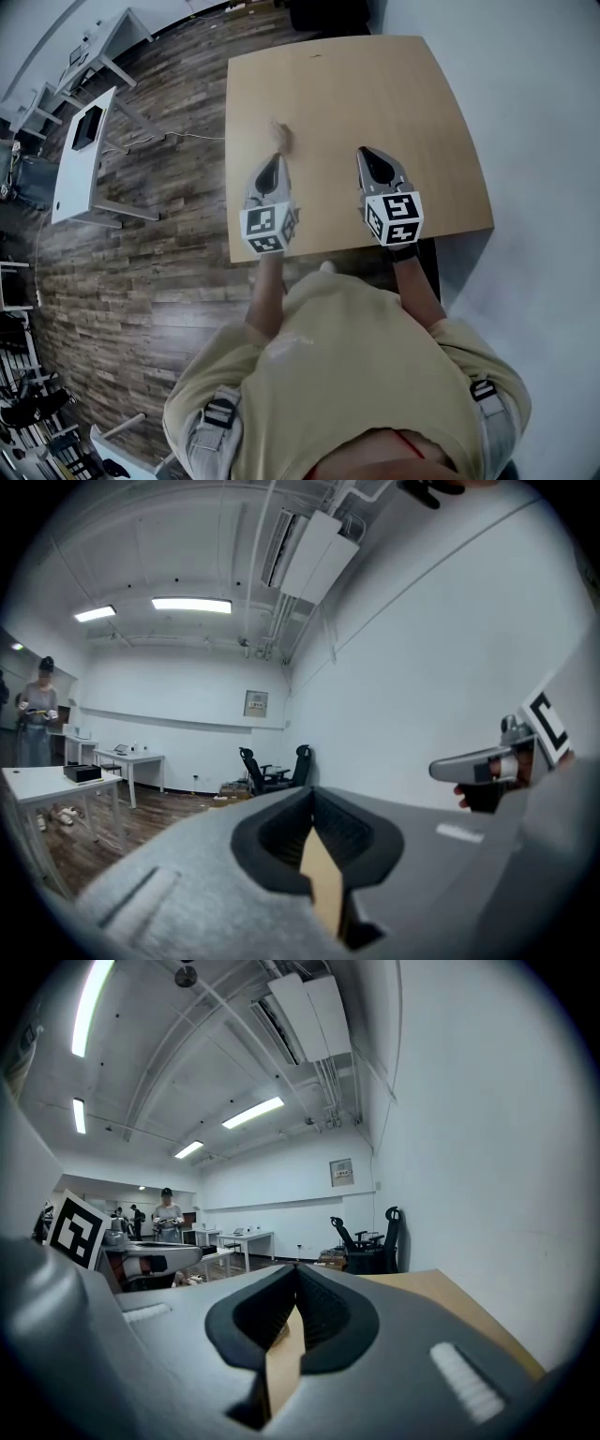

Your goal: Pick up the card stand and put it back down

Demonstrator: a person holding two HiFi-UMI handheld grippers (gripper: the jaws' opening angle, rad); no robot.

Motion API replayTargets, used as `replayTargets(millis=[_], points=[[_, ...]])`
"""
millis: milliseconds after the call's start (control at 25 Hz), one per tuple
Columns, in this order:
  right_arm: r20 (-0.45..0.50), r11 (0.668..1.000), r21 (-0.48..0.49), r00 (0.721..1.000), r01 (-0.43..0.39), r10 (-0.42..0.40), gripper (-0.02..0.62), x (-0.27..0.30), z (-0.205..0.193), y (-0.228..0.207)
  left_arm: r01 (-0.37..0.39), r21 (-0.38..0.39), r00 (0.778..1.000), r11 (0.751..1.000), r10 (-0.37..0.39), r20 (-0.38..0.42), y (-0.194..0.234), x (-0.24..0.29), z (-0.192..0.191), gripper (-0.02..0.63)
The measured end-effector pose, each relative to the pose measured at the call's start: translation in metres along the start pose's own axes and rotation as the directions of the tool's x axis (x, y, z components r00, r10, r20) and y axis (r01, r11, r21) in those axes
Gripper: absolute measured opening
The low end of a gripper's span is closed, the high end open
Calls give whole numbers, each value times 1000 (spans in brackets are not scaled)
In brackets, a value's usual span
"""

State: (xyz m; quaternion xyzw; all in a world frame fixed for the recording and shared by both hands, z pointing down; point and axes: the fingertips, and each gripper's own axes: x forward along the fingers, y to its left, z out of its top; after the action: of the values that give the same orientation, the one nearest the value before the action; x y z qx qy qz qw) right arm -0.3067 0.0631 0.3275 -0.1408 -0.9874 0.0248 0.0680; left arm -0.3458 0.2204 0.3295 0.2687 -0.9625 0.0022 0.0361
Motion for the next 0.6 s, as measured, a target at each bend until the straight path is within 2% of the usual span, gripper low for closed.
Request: replayTargets(millis=[160,360,600], points=[[-4,999,9,999,45,-45,5,13,-8,-7,39,5,999,999,-39,5,10,20,-1,3],[4,996,7,996,87,-87,5,29,1,-17,71,-4,997,997,-71,17,18,37,0,3],[-23,998,-6,997,69,-70,5,59,-3,5,34,-33,999,999,-33,18,53,28,-11,3]])
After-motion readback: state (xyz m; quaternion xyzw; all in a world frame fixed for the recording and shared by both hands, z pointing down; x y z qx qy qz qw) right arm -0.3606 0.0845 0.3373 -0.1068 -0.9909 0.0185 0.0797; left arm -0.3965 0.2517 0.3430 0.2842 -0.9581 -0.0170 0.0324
